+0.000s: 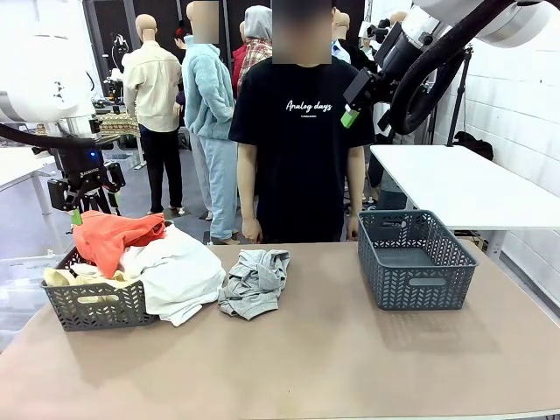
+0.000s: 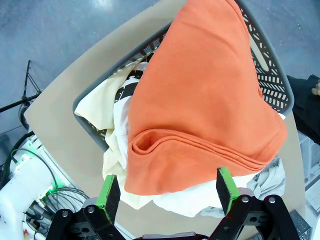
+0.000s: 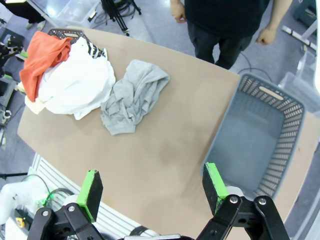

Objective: Sort the tops and bottoms.
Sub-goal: Lift clothes from the center of the table with your right hand.

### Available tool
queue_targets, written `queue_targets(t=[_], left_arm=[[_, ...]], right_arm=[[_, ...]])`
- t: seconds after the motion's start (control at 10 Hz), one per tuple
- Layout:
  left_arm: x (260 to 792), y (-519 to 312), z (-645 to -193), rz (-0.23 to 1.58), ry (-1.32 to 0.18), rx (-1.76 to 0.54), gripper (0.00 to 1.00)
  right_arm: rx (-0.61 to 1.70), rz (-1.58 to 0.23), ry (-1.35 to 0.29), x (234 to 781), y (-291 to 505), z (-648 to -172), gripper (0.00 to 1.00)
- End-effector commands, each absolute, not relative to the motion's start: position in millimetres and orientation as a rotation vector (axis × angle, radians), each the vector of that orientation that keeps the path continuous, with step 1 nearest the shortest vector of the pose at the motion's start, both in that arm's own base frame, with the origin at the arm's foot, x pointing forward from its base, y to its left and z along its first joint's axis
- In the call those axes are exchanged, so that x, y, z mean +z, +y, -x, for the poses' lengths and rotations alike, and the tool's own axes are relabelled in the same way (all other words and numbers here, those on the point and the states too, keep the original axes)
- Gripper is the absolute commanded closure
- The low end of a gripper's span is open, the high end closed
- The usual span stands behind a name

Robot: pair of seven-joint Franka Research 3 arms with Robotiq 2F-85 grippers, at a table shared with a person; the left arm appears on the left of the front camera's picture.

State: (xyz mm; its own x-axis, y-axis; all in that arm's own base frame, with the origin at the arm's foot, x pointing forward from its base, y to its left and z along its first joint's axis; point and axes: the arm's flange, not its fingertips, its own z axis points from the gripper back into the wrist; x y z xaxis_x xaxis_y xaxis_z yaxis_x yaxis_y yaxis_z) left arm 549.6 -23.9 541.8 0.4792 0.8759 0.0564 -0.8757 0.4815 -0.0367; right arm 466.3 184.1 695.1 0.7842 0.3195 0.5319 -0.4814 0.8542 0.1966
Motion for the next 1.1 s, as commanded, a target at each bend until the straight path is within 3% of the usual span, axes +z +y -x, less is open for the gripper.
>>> queue_targets(t=[0.0,0.3,0.4,0.6,0.7,1.0], left_arm=[[562,-30,-535,0.138,-0.099,0.799,0.00],[635,10,-447,0.409,-0.249,0.433,0.00],[645,17,-431,0.396,-0.319,0.419,0.00],[652,25,-429,0.455,-0.371,0.466,0.00],[673,12,-428,0.370,-0.363,0.426,0.00],[672,19,-418,0.401,-0.373,0.425,0.00]], right_arm=[[0.429,-0.328,-0.506,691,184,-463,0.00],[0.429,-0.328,-0.506,691,184,-463,0.00],[0.429,-0.328,-0.506,691,184,-463,0.00],[0.429,-0.328,-0.506,691,184,-463,0.00],[0.429,-0.328,-0.506,691,184,-463,0.00],[0.429,-0.328,-0.506,691,184,-463,0.00]])
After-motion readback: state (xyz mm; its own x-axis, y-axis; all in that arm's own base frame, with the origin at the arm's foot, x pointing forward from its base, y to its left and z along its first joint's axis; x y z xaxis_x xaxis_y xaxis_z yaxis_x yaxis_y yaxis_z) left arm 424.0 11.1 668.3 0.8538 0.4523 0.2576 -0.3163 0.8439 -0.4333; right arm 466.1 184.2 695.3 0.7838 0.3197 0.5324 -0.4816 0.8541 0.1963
